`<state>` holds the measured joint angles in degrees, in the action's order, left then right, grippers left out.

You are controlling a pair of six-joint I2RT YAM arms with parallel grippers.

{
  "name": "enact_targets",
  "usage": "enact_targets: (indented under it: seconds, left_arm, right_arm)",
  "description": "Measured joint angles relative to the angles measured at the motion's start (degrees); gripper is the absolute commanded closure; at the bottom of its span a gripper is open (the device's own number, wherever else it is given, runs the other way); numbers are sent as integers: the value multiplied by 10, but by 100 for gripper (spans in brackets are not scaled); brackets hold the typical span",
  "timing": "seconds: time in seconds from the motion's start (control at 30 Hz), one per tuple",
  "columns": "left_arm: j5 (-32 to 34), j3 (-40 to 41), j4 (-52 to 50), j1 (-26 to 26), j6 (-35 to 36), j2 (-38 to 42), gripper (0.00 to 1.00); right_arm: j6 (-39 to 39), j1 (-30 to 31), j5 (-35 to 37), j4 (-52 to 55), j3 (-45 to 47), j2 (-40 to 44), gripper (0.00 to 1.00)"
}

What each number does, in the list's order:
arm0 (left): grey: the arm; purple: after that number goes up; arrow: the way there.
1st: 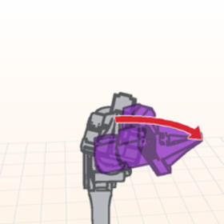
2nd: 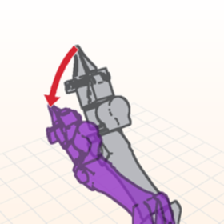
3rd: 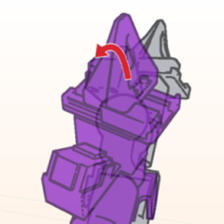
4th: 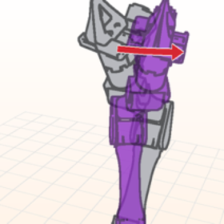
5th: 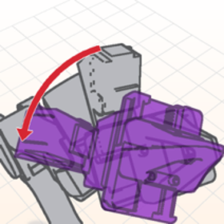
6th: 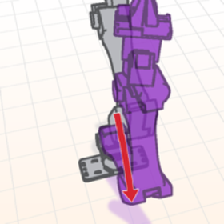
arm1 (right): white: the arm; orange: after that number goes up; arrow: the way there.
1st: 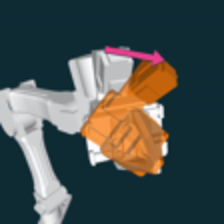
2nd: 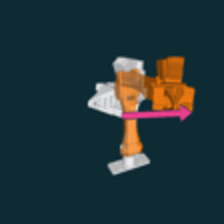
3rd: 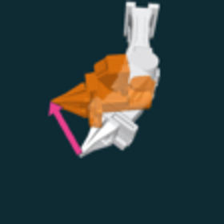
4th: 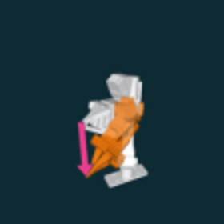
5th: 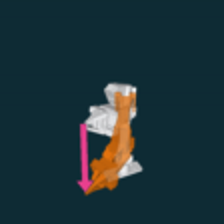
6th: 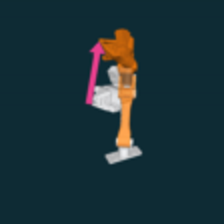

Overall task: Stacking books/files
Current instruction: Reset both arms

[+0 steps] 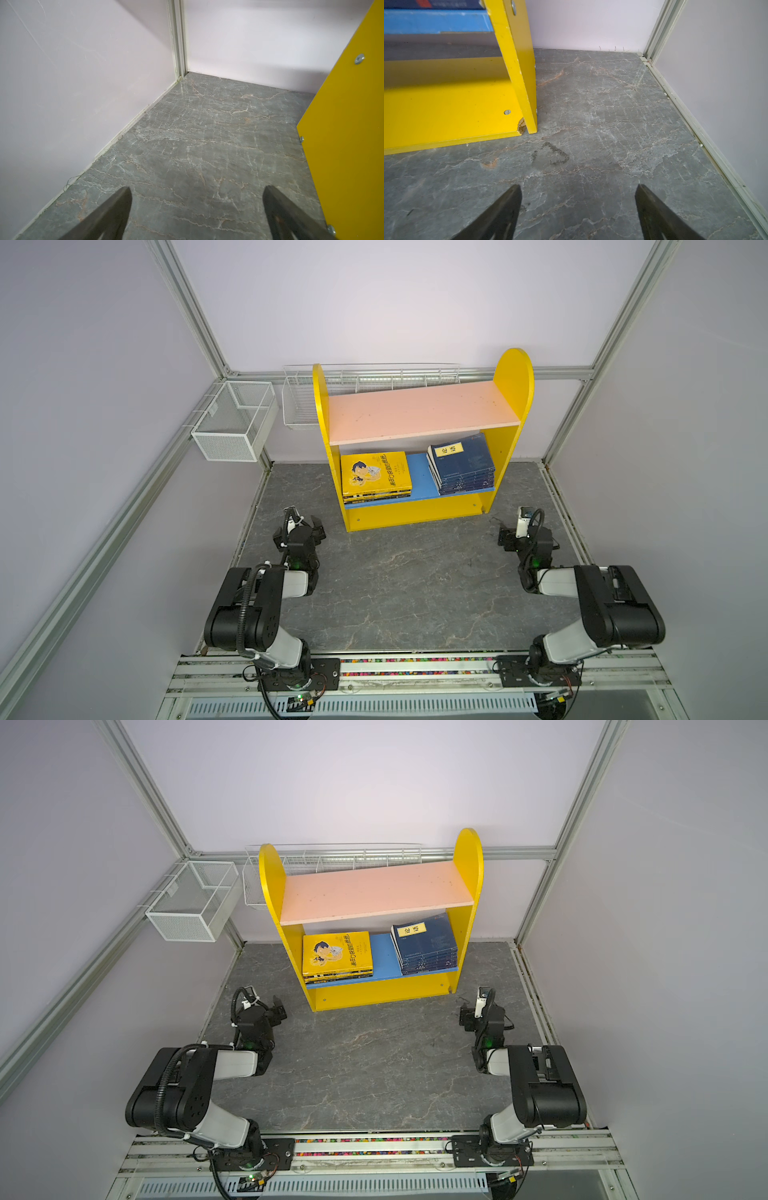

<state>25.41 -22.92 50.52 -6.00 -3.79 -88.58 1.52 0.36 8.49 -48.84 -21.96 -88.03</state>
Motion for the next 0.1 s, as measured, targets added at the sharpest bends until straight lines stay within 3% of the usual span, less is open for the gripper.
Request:
enact_targets:
  seconds: [0.1]
  left_arm:
    - [0, 0, 5, 0, 0, 0, 1]
  right_arm:
    - [0, 0, -5, 0, 0, 0, 12]
